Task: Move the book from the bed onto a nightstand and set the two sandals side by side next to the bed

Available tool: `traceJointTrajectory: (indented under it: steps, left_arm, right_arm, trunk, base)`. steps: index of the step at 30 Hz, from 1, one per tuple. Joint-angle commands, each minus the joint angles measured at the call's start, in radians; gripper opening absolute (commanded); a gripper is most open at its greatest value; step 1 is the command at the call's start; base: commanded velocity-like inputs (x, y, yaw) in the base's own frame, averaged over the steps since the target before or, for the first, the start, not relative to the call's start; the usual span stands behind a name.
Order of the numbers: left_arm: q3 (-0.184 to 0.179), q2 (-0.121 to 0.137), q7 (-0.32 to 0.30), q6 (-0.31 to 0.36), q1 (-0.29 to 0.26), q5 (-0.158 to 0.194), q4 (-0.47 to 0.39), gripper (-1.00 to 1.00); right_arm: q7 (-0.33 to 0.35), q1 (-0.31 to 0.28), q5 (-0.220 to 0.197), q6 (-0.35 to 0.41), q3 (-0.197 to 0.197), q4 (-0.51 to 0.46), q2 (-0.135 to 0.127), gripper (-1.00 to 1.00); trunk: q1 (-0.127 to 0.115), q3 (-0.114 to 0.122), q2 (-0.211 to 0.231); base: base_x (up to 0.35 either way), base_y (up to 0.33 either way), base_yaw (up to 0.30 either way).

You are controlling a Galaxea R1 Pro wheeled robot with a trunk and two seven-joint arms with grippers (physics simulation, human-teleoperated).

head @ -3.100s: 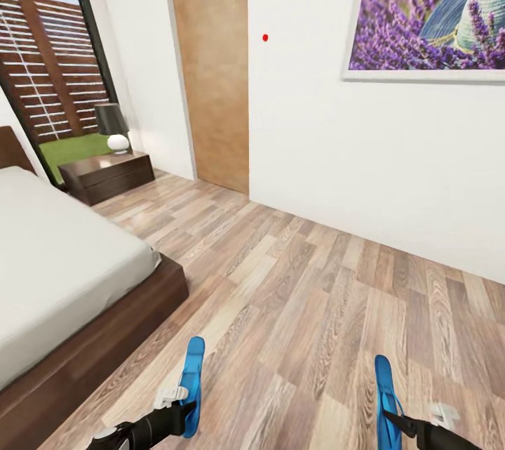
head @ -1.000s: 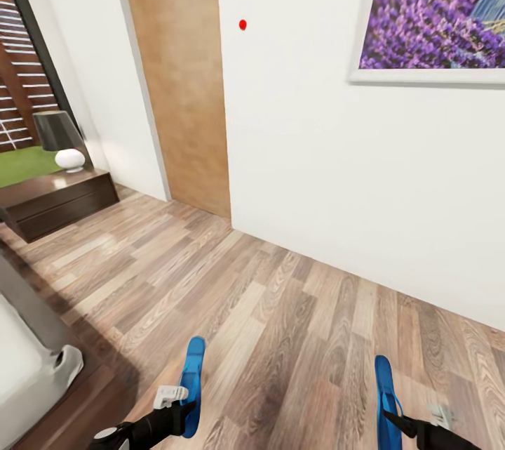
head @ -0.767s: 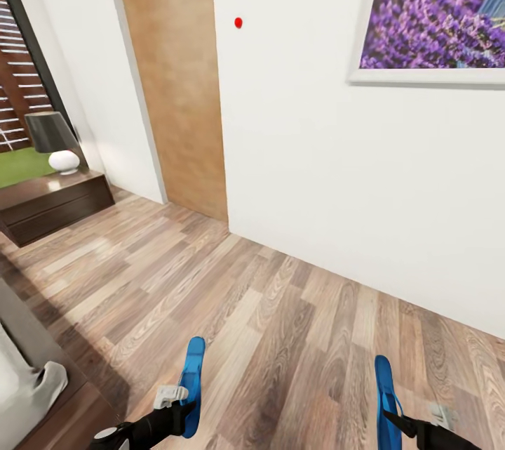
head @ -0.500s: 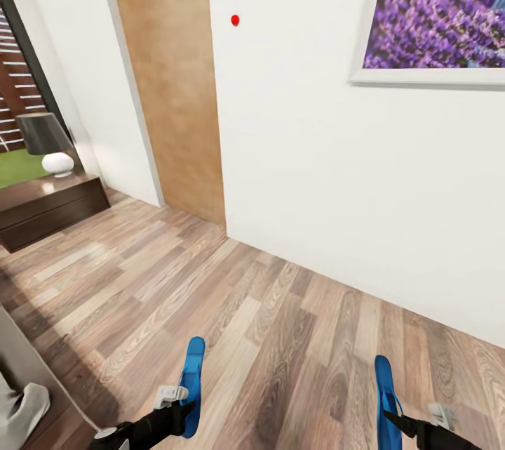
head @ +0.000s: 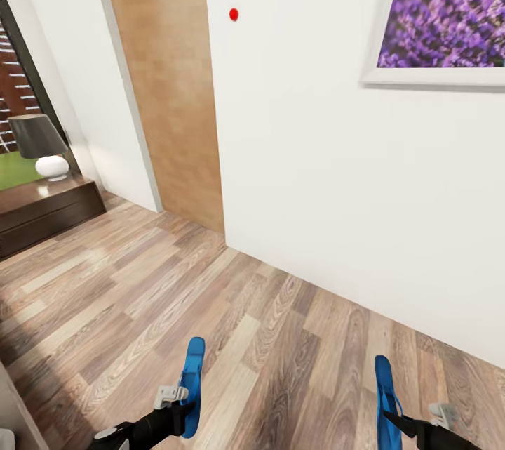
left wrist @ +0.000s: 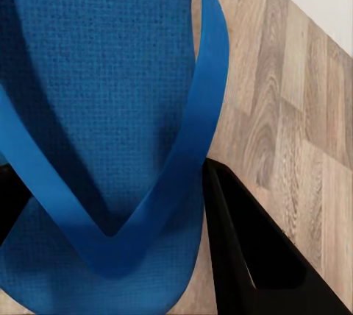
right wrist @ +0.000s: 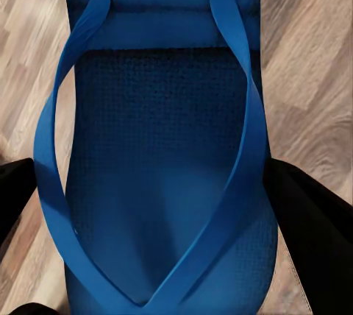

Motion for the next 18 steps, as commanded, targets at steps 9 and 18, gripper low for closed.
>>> traceJointTrajectory:
  steps: [9,18]
  left_arm:
    - [0.004,0.0,-0.005,-0.004,-0.001,-0.001,0.001,-1.0]
    - [0.005,0.0,-0.005,-0.004,-0.001,-0.001,0.0,-1.0]
  right_arm:
    - [0.003,0.0,-0.006,0.001,0.001,0.001,0.004,-1.0]
    - [0.003,-0.001,-0.006,0.001,0.001,0.001,0.005,-1.0]
  trunk:
    - [0.0,-0.001,0.0]
    - [0.0,-0.001,0.0]
  base:
    - [0.312,-0.066,0.034]
    - [0.312,-0.067,0.102]
